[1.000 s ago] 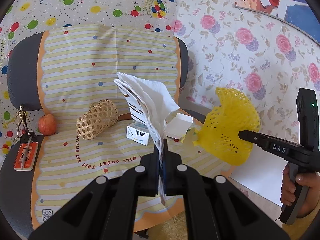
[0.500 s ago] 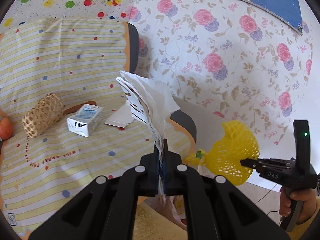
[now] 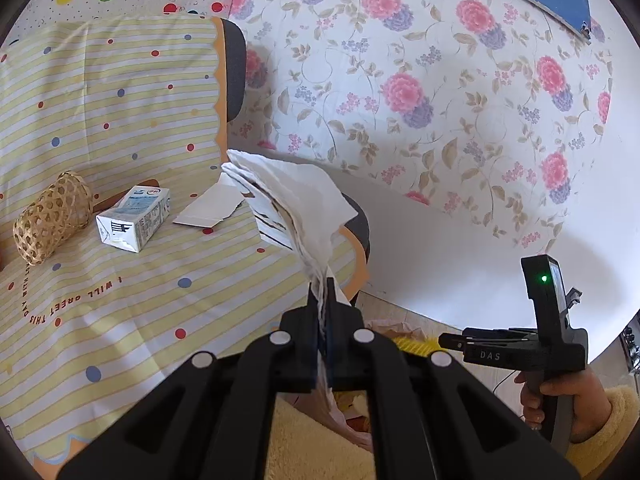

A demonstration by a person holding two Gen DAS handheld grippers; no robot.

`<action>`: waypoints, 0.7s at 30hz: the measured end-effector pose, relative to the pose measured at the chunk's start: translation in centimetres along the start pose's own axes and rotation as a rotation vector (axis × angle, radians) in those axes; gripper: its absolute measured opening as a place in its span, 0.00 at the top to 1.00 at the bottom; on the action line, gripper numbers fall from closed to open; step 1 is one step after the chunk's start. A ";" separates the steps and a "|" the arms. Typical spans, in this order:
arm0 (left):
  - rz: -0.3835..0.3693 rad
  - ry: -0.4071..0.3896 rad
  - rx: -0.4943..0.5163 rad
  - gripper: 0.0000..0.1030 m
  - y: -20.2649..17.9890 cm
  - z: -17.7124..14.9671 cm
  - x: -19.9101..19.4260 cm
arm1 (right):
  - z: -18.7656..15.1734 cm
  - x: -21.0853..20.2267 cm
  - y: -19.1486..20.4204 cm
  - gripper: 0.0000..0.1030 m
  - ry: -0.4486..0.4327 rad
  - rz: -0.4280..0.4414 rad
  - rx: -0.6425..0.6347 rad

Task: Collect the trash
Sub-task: 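Open the right tool to drop the net while the left tool drops the tissue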

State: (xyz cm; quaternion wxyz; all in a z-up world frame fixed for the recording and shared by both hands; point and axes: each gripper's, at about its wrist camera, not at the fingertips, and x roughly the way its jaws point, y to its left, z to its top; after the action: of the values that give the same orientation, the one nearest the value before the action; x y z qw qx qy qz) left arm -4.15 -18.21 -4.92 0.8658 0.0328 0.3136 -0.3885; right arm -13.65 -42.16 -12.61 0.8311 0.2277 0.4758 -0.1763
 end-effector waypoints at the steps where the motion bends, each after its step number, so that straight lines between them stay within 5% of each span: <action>1: -0.005 0.003 0.007 1.00 -0.1 0.0 0.1 | 0.3 -0.3 0.1 0.50 -0.015 0.011 -0.002; 16: -0.143 0.199 0.221 1.00 -6.9 -2.5 7.3 | 2.3 -3.4 -1.4 0.47 -0.156 0.051 0.021; 17: -0.150 0.209 0.227 0.97 -7.2 -2.6 7.8 | 2.3 -3.5 -1.7 0.47 -0.156 0.050 0.028; 21: -0.157 0.262 0.241 0.54 -8.1 -3.1 10.4 | 2.1 -3.9 -3.1 0.47 -0.164 0.048 0.056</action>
State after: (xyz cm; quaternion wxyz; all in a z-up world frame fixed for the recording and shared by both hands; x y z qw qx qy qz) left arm -6.14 -29.67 -11.82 0.7743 0.1619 0.3766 -0.4820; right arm -15.62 -45.57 -8.92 0.8646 0.2468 0.3954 -0.1877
